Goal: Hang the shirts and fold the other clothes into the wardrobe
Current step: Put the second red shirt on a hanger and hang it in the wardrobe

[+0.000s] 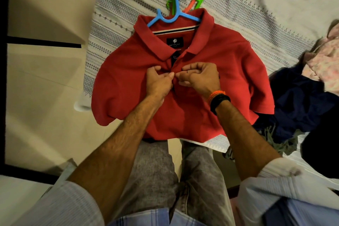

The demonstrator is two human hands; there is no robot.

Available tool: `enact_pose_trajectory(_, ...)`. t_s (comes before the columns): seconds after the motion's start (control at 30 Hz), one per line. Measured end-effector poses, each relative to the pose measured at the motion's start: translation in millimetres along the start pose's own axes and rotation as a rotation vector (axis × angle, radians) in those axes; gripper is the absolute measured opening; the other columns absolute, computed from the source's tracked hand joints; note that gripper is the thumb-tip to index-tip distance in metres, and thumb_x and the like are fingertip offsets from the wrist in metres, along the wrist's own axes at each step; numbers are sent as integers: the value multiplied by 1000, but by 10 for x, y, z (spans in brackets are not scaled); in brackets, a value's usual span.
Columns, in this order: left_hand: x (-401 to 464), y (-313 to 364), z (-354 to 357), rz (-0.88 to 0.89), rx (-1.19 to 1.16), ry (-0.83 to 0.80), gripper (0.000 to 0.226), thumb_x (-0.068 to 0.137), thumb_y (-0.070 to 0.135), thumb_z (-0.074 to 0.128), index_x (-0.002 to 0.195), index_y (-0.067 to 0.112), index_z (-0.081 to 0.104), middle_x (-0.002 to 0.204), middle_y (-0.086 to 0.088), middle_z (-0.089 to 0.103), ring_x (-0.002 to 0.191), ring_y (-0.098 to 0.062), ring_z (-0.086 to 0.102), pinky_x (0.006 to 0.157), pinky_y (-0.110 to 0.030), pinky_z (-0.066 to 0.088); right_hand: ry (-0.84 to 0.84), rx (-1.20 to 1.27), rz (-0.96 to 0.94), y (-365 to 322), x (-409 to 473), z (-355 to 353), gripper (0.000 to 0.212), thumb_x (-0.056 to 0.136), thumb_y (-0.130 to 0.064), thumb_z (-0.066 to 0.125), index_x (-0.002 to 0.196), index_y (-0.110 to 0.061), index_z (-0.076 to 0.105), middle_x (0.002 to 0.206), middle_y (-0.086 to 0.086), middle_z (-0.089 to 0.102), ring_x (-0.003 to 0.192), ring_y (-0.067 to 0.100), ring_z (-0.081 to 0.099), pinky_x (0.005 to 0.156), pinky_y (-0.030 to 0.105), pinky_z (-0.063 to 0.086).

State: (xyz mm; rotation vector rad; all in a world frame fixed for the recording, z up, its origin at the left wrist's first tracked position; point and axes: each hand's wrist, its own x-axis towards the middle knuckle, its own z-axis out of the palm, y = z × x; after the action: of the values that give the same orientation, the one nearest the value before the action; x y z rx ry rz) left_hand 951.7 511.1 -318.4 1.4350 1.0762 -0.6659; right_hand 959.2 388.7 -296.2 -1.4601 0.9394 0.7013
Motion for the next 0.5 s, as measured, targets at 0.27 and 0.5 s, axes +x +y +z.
enact_pose_trajectory(0.27,-59,-78,-138,609,514,-37,38,78,-5,69,104,10,46,78,-2,60,62,1,58,58,-9,42,6,458,257,126,-53,15,23,80,15,67,91,-1,55,75,13,70,64,15,69,65,29,59)
enact_pose_trajectory(0.5,78,168,-262,559,645,3,16,76,14,77,90,19,72,70,11,69,61,4,65,67,-24,57,167,84,17,135,-3,111,28,70,-18,88,84,-14,65,82,6,74,76,15,71,63,26,56)
